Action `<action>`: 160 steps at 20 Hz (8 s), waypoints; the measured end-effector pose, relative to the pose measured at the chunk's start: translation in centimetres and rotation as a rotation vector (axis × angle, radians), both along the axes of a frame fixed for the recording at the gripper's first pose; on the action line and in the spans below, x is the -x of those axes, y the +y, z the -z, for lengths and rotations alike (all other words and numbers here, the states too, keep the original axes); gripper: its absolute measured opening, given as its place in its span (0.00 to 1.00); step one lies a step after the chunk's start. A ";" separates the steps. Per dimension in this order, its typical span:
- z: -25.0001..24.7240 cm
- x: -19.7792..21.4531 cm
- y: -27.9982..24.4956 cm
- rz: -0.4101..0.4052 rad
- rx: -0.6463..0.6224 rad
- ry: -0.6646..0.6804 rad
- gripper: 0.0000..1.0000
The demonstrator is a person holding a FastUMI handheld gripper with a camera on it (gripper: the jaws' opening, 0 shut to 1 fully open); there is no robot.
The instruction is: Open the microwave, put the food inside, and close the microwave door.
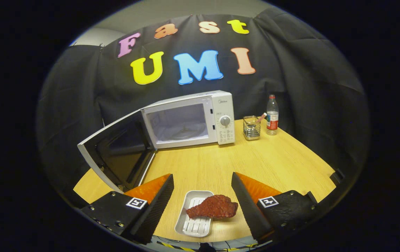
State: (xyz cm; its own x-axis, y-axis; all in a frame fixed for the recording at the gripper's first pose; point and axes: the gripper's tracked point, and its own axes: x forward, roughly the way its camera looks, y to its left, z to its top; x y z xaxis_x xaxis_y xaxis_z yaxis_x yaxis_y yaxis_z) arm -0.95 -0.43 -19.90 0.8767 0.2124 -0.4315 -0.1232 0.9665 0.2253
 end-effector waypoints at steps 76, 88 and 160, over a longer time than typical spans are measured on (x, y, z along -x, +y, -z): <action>-0.2 -28.6 15.6 -0.076 -0.508 -0.028 0.06; 4.2 -35.0 16.9 0.034 -0.528 -0.023 0.08; -14.9 4.3 34.7 -0.470 0.009 -0.480 0.95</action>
State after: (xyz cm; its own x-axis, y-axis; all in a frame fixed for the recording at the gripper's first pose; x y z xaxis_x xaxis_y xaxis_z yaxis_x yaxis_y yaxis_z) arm -5.22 34.25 -4.96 0.7873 0.6163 -0.0206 -0.6155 0.7874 0.0327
